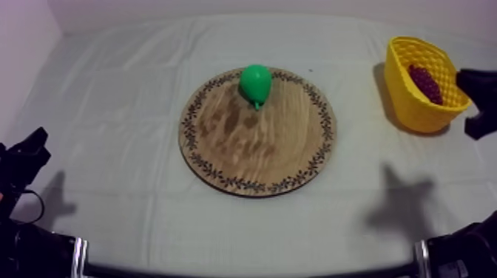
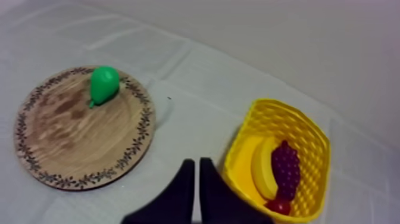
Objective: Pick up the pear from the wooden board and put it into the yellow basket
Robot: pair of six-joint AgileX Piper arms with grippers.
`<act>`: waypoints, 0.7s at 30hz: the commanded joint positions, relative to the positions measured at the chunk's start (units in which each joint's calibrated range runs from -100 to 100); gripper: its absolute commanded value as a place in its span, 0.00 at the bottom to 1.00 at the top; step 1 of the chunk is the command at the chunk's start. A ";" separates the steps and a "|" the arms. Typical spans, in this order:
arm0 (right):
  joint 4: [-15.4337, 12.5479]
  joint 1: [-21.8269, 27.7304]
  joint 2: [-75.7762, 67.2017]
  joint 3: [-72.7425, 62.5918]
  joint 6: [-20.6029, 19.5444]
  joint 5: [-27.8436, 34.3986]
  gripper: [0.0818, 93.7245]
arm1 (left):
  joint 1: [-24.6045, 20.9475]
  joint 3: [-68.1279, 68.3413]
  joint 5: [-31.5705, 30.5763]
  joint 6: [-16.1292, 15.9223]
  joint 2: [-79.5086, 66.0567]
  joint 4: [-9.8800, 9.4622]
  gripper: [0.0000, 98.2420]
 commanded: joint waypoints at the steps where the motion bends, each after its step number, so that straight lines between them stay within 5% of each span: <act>1: 1.44 -3.98 8.29 -9.34 -1.63 2.91 0.00 | 0.00 0.00 -0.01 0.01 0.00 0.00 0.00; 21: 9.89 -18.24 49.09 -53.40 -14.17 28.52 0.00 | 0.00 0.00 -0.01 0.01 0.00 0.00 0.00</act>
